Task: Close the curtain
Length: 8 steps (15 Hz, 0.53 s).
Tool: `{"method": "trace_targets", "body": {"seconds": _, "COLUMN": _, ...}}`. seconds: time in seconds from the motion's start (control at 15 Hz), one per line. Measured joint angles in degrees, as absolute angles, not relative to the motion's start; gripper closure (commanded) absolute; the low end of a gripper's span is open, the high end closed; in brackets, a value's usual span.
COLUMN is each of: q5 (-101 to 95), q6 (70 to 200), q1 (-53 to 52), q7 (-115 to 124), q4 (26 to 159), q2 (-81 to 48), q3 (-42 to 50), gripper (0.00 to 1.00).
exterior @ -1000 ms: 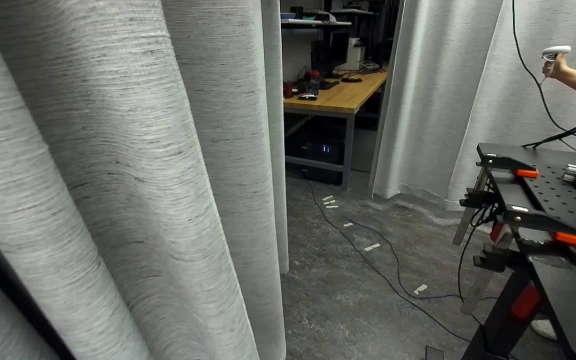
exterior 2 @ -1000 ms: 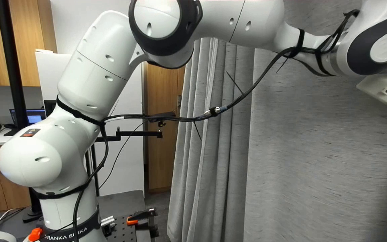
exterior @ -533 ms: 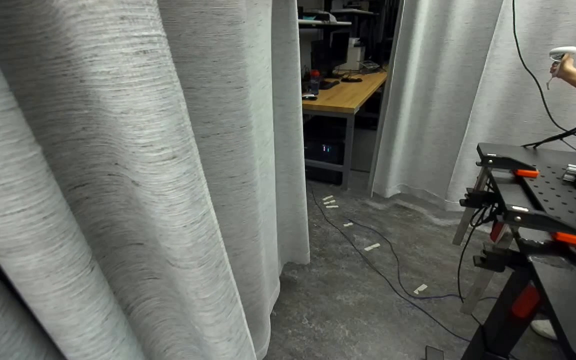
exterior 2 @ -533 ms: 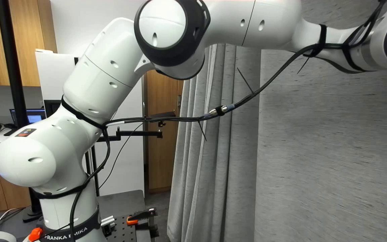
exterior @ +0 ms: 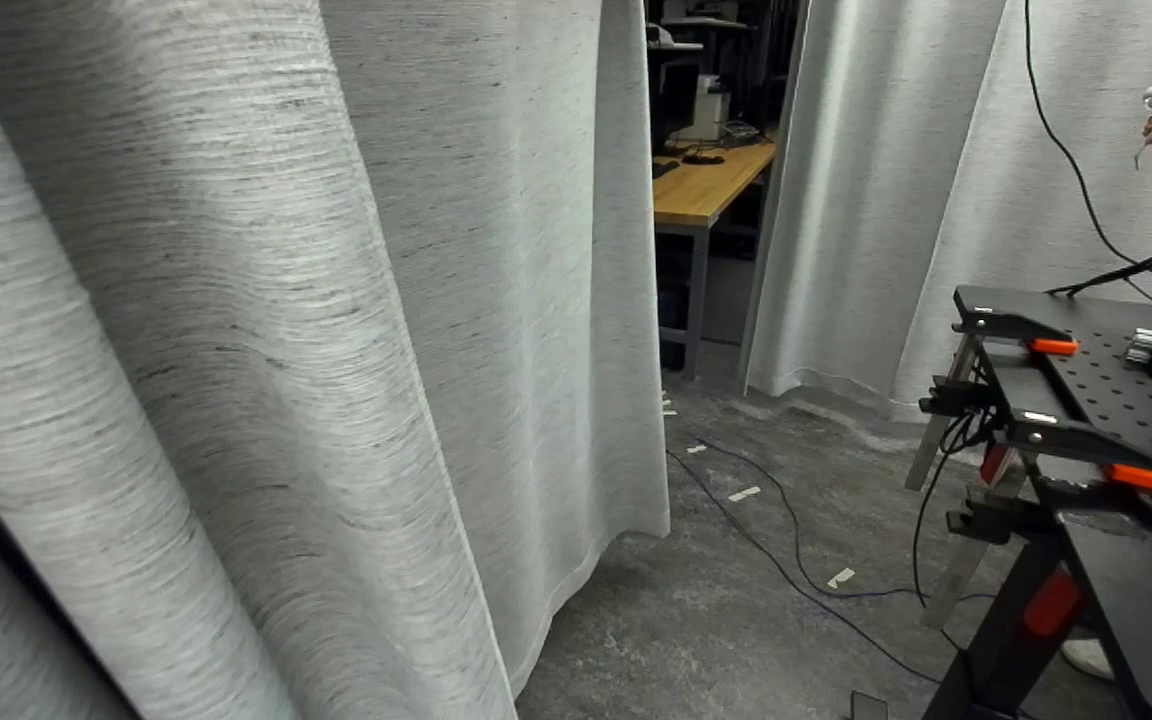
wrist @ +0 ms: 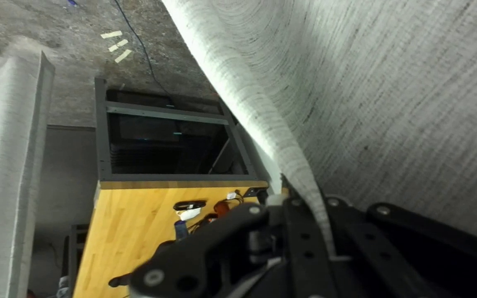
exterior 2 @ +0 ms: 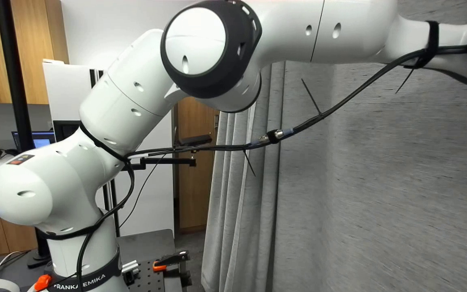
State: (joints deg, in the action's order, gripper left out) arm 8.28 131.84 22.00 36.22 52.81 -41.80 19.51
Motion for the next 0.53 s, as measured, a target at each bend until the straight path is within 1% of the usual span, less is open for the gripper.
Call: {"method": "trace_targets", "body": {"seconds": 0.53, "q5": 8.3, "q6": 127.4, "q1": 30.9, "q7": 42.0, "q4": 47.6, "q2": -45.2, "q3": 20.4, "gripper": 1.00}}
